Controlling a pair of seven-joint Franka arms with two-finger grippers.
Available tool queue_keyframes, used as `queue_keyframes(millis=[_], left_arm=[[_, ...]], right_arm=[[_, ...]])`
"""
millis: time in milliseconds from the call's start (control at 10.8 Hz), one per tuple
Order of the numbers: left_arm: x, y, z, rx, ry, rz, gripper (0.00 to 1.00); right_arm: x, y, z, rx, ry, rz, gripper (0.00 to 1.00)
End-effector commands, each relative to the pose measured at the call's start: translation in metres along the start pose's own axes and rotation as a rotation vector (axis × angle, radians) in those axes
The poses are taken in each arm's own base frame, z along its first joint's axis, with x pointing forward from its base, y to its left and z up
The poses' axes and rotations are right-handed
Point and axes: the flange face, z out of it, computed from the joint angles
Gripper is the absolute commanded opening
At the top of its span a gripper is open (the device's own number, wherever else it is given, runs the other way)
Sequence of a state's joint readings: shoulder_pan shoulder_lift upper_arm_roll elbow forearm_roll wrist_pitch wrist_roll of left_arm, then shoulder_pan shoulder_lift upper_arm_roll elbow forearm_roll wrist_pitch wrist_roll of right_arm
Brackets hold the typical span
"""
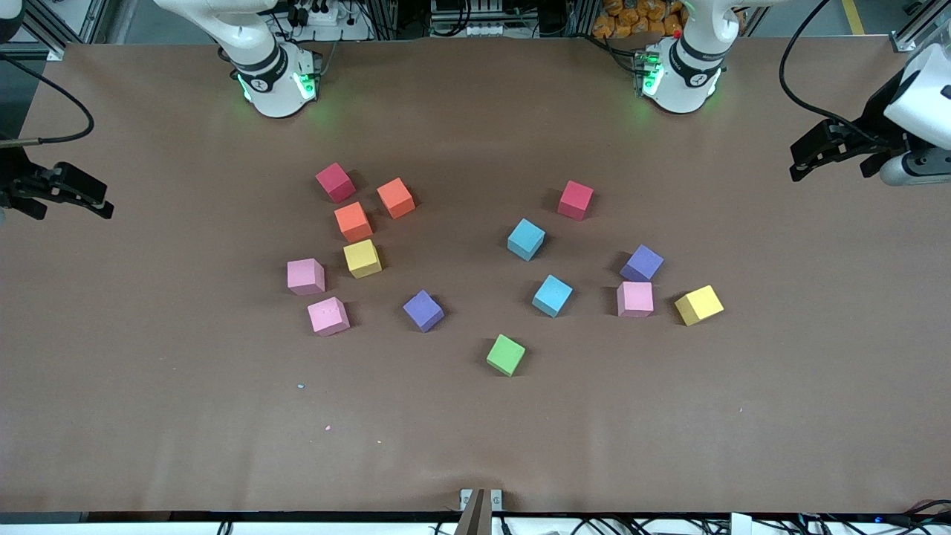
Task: Arrange 11 blocks into digit 3
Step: 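Reach the left gripper down to the magenta cube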
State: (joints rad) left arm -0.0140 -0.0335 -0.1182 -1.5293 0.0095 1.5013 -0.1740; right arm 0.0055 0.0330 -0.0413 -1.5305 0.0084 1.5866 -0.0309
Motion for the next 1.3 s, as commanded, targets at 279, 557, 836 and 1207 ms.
queue_keyframes(millis=[279, 557, 836, 1207], left_arm=[[-0.006, 0.003, -0.005, -0.020, -0.007, 0.028, 1.00], [-0.023, 0.078, 0.041, -0.052, -0.100, 0.086, 1.00], [-0.059, 0.157, 0.144, -0.017, -0.114, 0.193, 1.00], [-0.120, 0.227, 0.248, 0.028, -0.072, 0.307, 1.00]], right_arm=[[-0.003, -0.005, 0.001, -0.006, 0.020, 0.004, 1.00], [0.000, -0.007, 0.010, -0.004, 0.023, 0.001, 1.00], [0.002, -0.006, 0.018, -0.005, 0.017, 0.003, 1.00], [0.006, -0.009, 0.020, -0.005, 0.029, 0.000, 1.00]])
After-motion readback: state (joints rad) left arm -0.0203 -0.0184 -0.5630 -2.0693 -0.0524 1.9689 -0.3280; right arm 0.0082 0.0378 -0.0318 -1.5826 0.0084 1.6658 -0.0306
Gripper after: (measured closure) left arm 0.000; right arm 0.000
